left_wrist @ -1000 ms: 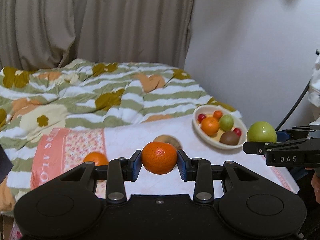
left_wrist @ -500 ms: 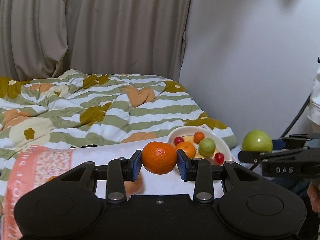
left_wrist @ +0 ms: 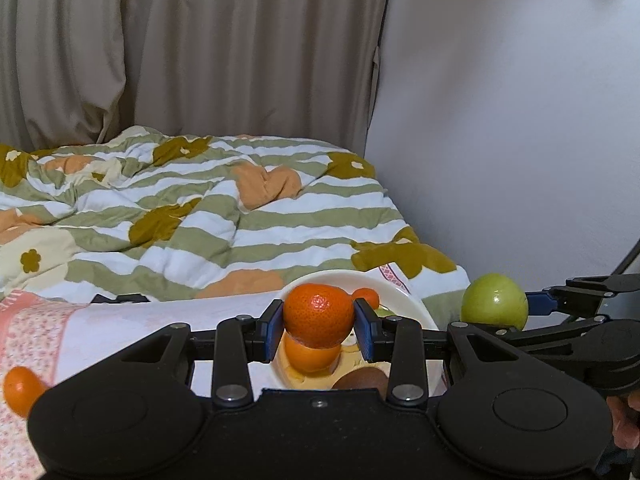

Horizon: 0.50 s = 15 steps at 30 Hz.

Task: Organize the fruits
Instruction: 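Carry the mandarin and green apple into the cream bowl and release both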

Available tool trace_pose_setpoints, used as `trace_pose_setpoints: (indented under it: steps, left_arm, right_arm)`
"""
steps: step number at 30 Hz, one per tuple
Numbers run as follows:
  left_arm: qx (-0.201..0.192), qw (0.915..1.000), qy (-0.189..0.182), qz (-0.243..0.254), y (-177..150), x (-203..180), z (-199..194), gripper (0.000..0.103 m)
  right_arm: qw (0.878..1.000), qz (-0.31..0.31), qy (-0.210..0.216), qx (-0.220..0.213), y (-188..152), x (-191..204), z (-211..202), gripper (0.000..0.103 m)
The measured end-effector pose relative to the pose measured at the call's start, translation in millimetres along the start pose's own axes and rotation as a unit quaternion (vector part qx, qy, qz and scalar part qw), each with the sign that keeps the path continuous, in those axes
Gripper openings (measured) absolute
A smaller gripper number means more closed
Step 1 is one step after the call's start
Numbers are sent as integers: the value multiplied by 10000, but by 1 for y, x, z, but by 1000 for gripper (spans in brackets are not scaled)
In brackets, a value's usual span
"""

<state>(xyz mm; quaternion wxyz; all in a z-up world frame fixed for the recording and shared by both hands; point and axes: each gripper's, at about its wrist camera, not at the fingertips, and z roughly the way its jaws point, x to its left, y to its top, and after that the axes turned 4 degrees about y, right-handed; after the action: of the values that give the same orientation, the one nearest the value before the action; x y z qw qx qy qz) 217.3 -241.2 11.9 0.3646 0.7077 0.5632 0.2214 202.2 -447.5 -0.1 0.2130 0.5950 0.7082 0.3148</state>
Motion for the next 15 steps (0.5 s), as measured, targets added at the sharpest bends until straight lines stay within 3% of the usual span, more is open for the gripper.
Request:
trace_pose_setpoints:
  steps: [15]
  left_arm:
    - [609,9974,-61,381,21,-17,105,41]
  right_arm:
    - [9986,465,25,262,4,-46,66,72]
